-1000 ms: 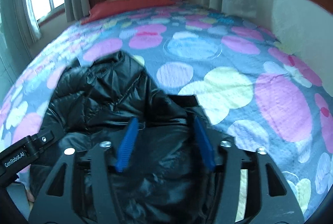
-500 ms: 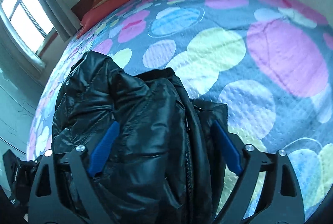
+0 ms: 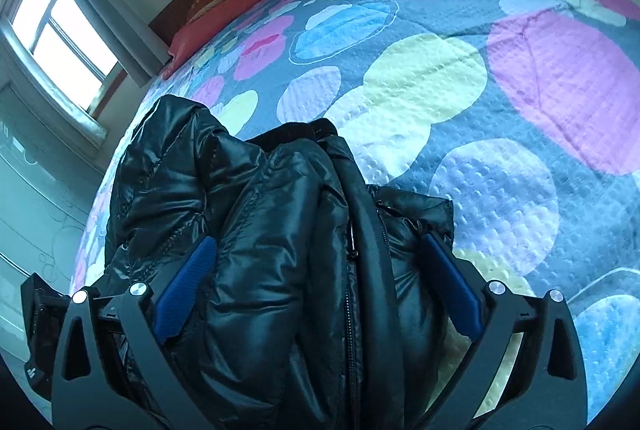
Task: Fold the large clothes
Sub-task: 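Grasp the folded jacket bundle with the right tool while the left tool holds its side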
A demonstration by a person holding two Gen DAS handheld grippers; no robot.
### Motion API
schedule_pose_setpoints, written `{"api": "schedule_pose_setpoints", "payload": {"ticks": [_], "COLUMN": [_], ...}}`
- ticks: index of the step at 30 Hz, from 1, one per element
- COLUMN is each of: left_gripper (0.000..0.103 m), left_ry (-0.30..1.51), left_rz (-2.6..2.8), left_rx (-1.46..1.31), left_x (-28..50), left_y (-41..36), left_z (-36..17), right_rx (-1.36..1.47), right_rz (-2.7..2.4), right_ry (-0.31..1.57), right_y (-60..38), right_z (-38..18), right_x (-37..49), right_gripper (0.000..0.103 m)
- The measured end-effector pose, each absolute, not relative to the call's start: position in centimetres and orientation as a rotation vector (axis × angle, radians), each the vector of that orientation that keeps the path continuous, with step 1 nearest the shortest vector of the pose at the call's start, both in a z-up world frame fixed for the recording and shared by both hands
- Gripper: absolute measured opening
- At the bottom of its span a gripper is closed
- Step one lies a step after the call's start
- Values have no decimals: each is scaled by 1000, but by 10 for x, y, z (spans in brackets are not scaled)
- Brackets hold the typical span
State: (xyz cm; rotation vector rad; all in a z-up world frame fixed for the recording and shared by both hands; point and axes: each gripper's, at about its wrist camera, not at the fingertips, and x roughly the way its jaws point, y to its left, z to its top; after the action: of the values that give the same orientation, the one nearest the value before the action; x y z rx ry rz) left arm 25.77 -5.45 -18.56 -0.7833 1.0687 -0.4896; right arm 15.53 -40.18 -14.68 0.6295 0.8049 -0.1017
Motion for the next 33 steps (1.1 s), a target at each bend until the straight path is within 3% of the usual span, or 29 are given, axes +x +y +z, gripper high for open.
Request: {"api": "schedule_pose_setpoints", "payload": {"ticks": [2,9,14,25,33], "left_gripper": [98,88,83,81,82], "left_ry": [1062,1031,1020,918,949], "left_rz": [-489,-461,-461,-371,-305], "left_rx": [-789,-802,-796,-760,-783], "left_x": [255,244,245,275,293], "left_y": [-58,-63,-64,19,49], "left_z": [-187,-183,-174,-138,-167], "right_rx": [644,639,702,796,803], "right_rz": [-95,-51,12,206,246], "right_ry": [802,765,706,687,753], "right_y": [-402,-389,-385,-314,-279], "right_z": [-148,-142,-134,-120,-142], "right_x": [156,152,142,199,239], "right_gripper": [97,55,37,33,36]}}
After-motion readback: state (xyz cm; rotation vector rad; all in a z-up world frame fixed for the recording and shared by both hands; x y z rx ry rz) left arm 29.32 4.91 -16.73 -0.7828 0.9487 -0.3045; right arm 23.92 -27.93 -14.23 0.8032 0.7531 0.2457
